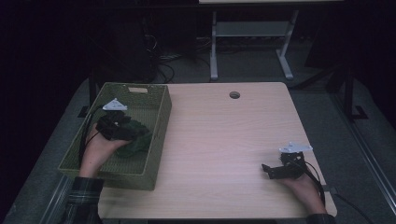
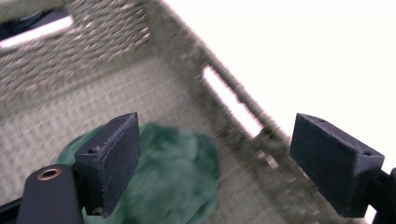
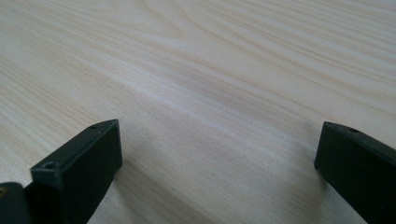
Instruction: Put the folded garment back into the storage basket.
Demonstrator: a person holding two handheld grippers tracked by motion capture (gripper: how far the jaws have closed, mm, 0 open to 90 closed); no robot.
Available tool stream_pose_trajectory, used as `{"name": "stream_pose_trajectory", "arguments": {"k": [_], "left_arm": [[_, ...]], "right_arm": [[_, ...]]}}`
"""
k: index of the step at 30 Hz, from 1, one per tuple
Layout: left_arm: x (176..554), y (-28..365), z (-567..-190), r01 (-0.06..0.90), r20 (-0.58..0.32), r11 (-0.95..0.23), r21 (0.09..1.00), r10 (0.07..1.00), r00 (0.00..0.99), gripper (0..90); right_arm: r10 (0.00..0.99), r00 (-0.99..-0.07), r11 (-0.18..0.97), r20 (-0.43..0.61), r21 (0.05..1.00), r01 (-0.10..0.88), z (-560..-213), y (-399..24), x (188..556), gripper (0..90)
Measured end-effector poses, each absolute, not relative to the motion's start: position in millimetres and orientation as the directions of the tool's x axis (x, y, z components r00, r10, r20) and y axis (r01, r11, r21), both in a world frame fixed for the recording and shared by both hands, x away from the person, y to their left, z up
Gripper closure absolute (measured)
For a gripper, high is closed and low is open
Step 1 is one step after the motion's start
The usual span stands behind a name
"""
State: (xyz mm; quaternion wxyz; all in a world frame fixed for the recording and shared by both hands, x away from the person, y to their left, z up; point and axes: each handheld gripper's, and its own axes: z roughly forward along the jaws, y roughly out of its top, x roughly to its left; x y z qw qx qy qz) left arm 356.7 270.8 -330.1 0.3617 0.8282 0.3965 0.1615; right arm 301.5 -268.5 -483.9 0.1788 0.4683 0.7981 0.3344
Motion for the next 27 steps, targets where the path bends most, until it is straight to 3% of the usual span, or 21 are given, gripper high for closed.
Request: {"name": "stream_pose_trajectory", "arguments": {"k": [12,27], "left_arm": [[349.1,203.8,-326.6,0.453,-0.026,-0.468,0.759,0.674,0.738,15.6],[333.7,129.1,-362.3,0.392,-0.038,-0.483,0.783,0.592,0.805,15.5]], "right_arm": [[0.867,-0.498,0.339,0.026,0.702,0.626,-484.0,-268.5,301.6,0.4],[0.868,-0.495,0.336,0.029,0.701,0.629,-483.9,-268.3,301.1,0.4]]}}
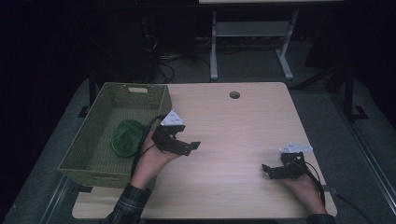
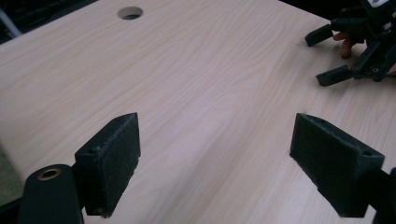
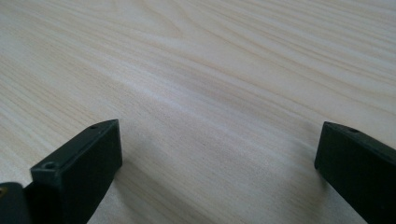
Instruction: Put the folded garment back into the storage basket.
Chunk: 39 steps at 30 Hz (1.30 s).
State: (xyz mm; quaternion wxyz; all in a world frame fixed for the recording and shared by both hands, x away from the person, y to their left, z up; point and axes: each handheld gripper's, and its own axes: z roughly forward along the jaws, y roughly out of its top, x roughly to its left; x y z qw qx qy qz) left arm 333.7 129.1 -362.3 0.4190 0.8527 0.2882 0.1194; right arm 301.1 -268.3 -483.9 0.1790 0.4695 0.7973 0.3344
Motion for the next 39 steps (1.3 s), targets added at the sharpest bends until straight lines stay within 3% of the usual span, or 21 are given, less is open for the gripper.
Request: {"name": "stream_pose_trajectory", "arguments": {"k": [24,39], "left_arm": [[331.2,94.1,-453.6,0.411,-0.012,-0.544,0.731,0.592,0.806,14.3],[331.0,92.6,-478.3,0.413,0.009,-0.555,0.722,0.604,0.797,14.0]], "right_arm": [[0.868,-0.496,0.337,0.028,0.701,0.628,-483.9,-268.3,301.1,0.4],[0.867,-0.497,0.338,0.028,0.701,0.628,-483.9,-268.3,301.0,0.4]]}}
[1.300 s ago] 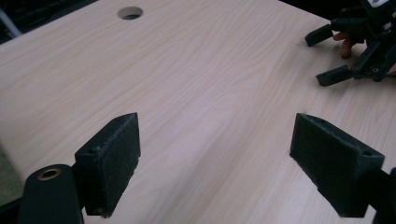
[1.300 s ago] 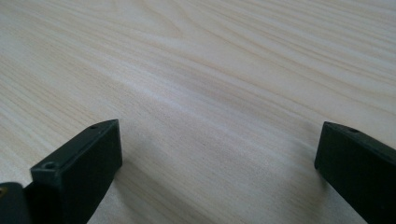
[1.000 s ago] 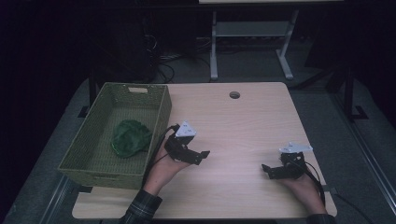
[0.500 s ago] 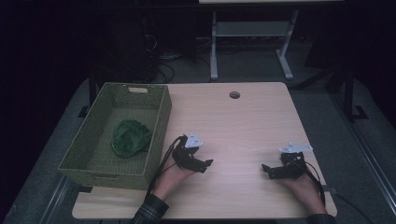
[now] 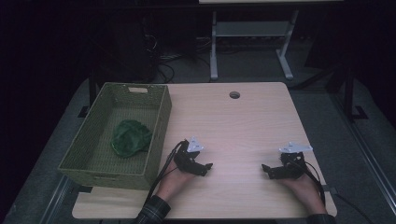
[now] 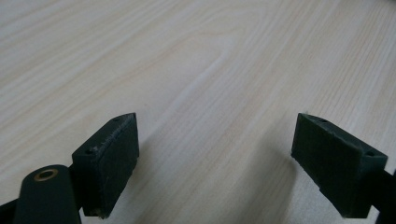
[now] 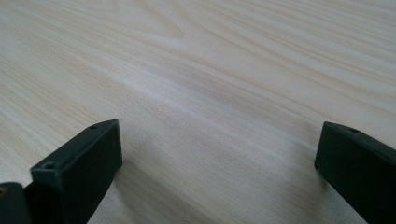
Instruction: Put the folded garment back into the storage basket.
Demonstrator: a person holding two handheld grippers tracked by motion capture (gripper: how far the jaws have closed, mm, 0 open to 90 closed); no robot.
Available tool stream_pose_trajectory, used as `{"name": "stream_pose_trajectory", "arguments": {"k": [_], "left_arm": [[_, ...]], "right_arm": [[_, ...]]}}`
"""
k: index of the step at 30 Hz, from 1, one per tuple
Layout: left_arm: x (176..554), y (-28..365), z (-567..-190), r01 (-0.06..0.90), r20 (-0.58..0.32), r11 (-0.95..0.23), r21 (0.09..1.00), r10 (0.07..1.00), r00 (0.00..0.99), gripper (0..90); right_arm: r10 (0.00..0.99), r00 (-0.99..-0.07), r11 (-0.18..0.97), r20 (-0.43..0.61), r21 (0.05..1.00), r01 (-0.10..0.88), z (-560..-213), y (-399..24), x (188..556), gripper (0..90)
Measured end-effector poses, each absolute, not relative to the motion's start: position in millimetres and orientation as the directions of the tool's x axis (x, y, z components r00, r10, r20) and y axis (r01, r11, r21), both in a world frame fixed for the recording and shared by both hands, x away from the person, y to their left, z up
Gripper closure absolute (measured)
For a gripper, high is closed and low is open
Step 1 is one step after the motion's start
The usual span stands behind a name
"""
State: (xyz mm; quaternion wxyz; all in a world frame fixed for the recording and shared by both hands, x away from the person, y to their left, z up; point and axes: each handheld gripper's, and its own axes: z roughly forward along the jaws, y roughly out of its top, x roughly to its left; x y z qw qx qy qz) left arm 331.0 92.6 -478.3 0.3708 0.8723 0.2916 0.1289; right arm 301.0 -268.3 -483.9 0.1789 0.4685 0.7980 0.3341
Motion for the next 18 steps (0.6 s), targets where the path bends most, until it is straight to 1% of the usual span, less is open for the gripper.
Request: {"name": "stream_pose_trajectory", "arguments": {"k": [18], "left_arm": [[330.8,92.2,-478.4,0.412,0.007,-0.559,0.72,0.6,0.8,13.8]], "right_arm": [[0.868,-0.496,0.336,0.029,0.701,0.629,-483.9,-268.1,300.9,0.4]]}}
